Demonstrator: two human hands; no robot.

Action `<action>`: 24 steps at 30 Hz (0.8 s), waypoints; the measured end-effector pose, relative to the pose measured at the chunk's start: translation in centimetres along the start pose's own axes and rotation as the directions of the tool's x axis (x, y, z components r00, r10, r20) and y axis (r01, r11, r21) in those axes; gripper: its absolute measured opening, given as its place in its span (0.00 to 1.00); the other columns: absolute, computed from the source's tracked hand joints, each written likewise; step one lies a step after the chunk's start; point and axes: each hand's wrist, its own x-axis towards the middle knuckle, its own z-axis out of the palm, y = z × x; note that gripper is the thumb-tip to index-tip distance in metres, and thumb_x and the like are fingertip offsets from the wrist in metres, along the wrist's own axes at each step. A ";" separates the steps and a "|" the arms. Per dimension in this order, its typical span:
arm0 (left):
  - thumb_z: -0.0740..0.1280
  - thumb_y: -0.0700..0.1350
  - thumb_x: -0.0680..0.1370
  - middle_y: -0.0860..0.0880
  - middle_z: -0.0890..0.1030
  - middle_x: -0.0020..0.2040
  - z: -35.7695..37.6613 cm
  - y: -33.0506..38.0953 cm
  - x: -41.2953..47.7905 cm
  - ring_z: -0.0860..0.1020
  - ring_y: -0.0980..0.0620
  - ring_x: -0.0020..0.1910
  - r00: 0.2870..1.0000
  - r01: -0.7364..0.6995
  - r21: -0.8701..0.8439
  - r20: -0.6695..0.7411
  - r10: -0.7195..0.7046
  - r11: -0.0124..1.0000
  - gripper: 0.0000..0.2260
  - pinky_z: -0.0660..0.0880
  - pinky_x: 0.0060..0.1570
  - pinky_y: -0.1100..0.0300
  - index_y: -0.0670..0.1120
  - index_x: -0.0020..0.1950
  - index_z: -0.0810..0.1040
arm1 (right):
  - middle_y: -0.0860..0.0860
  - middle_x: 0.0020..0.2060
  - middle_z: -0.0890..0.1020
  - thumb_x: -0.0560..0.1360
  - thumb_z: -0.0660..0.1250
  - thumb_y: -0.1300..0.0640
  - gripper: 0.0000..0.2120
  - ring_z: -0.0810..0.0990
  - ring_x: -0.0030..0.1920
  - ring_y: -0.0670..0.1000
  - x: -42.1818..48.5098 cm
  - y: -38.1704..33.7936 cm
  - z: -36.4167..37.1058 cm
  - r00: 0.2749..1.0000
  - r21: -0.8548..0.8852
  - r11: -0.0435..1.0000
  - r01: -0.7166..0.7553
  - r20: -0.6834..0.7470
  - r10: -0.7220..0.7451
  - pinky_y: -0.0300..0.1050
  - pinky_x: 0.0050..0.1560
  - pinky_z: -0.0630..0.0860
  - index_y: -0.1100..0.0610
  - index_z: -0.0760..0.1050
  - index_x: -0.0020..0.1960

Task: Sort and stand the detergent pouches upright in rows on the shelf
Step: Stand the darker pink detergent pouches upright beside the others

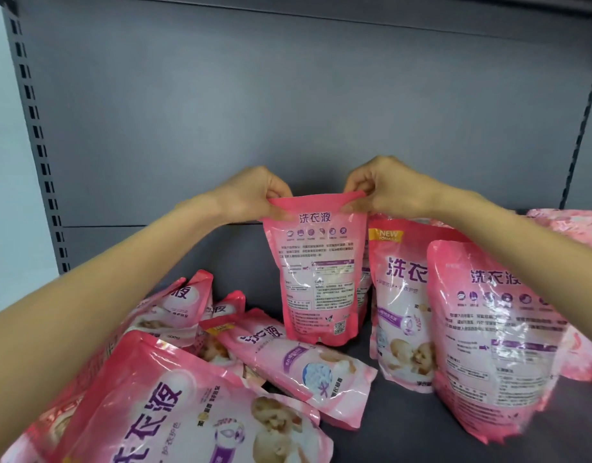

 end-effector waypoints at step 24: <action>0.71 0.40 0.73 0.54 0.79 0.37 4.1 -0.7 2.2 0.74 0.62 0.34 0.999 -0.019 -0.065 -0.028 0.017 0.998 0.05 0.72 0.39 0.70 0.42 0.48 0.81 | 0.50 0.45 0.82 0.71 0.71 0.59 0.07 0.79 0.46 0.52 -1.1 1.1 -0.7 0.979 -0.367 0.926 -0.089 0.141 0.150 0.42 0.49 0.74 0.53 0.76 0.48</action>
